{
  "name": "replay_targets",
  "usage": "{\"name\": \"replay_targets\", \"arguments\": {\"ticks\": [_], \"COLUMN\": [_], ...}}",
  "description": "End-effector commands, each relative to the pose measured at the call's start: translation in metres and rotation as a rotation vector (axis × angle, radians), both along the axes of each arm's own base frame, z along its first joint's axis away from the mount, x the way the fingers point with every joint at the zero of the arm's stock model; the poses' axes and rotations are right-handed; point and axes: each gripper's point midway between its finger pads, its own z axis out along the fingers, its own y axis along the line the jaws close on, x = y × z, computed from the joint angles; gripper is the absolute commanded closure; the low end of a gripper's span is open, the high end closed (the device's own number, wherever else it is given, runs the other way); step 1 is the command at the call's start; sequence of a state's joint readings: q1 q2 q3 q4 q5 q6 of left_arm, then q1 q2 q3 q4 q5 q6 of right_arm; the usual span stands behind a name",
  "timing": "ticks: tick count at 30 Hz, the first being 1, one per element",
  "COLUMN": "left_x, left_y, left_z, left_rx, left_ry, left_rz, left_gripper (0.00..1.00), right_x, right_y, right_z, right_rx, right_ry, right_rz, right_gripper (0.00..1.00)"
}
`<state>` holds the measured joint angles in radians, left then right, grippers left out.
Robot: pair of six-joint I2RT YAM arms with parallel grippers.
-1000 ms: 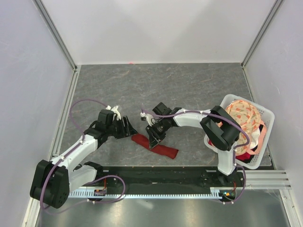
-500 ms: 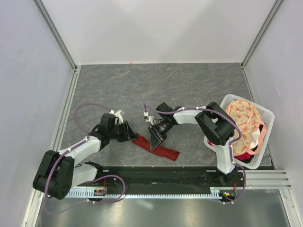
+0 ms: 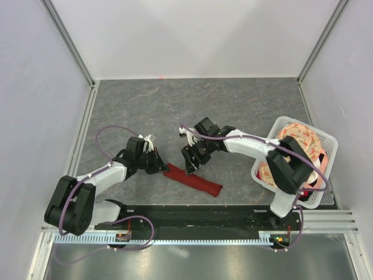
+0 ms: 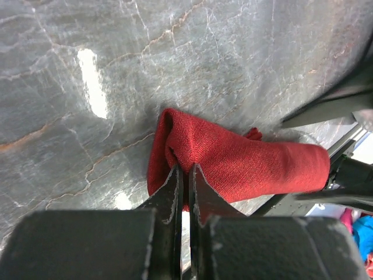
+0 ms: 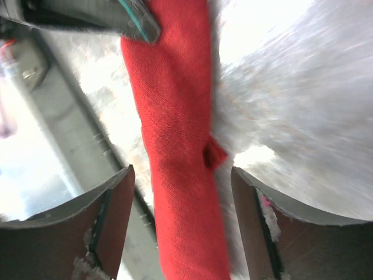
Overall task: Fold the napkin, place the utensils inside, and roll it up
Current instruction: Roll the napkin with the utensil
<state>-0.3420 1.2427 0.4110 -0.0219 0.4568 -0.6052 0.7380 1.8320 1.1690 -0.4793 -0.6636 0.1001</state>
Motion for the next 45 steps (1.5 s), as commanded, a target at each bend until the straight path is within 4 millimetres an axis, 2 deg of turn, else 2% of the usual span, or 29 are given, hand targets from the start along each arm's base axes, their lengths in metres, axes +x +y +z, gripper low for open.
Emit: {"name": "replay_targets", "arguments": {"ticks": [1, 4, 6, 11, 15, 20, 26, 27, 29, 30, 32, 33, 34, 39, 45], "left_x": [0.003, 0.006, 0.004, 0.002, 0.003, 0.004, 0.008, 0.009, 0.013, 0.015, 0.02, 0.021, 0.021, 0.024, 0.018], "left_y": [0.0, -0.003, -0.005, -0.007, -0.006, -0.007, -0.011, -0.011, -0.011, -0.01, -0.007, -0.006, -0.005, -0.001, -0.006], "left_z": [0.002, 0.005, 0.002, 0.0, 0.001, 0.001, 0.01, 0.012, 0.018, 0.021, 0.028, 0.03, 0.032, 0.042, 0.037], "left_rx": [0.033, 0.032, 0.026, 0.024, 0.027, 0.027, 0.012, 0.012, 0.016, 0.018, 0.029, 0.034, 0.041, 0.047, 0.006], "left_ry": [0.09, 0.119, 0.152, 0.171, 0.171, 0.172, 0.132, 0.117, 0.086, 0.071, 0.026, 0.012, -0.001, -0.072, -0.066], "left_rz": [0.008, -0.006, -0.017, -0.027, -0.026, -0.032, -0.073, -0.085, -0.084, -0.081, -0.064, -0.06, -0.056, -0.038, -0.054], "left_gripper": [0.98, 0.98, 0.98, 0.98, 0.98, 0.98, 0.98, 0.93, 0.78, 0.61, 0.5, 0.45, 0.44, 0.41, 0.43], "right_x": [0.027, 0.019, 0.008, 0.006, -0.005, -0.017, -0.015, -0.021, -0.02, -0.03, -0.028, -0.037, -0.034, -0.043, -0.043], "right_y": [-0.008, -0.008, -0.003, 0.0, 0.009, 0.013, 0.008, 0.01, 0.007, 0.01, 0.006, 0.009, 0.007, 0.009, 0.01], "right_z": [0.033, 0.033, 0.032, 0.021, 0.007, -0.016, -0.034, -0.033, -0.034, -0.032, -0.034, -0.031, -0.034, -0.036, -0.045], "right_rx": [-0.117, -0.173, -0.177, -0.239, -0.239, -0.247, -0.251, -0.215, -0.182, -0.132, -0.099, -0.047, -0.034, 0.054, 0.099], "right_ry": [-0.445, -0.608, -0.661, -0.751, -0.736, -0.646, -0.501, -0.45, -0.381, -0.313, -0.234, -0.168, -0.125, 0.052, 0.176], "right_rz": [-0.034, -0.007, 0.016, 0.045, 0.105, 0.155, 0.136, 0.149, 0.149, 0.173, 0.164, 0.185, 0.171, 0.191, 0.187], "right_gripper": [0.21, 0.17, 0.16, 0.13, 0.12, 0.17, 0.32, 0.41, 0.49, 0.54, 0.59, 0.62, 0.62, 0.64, 0.64]}}
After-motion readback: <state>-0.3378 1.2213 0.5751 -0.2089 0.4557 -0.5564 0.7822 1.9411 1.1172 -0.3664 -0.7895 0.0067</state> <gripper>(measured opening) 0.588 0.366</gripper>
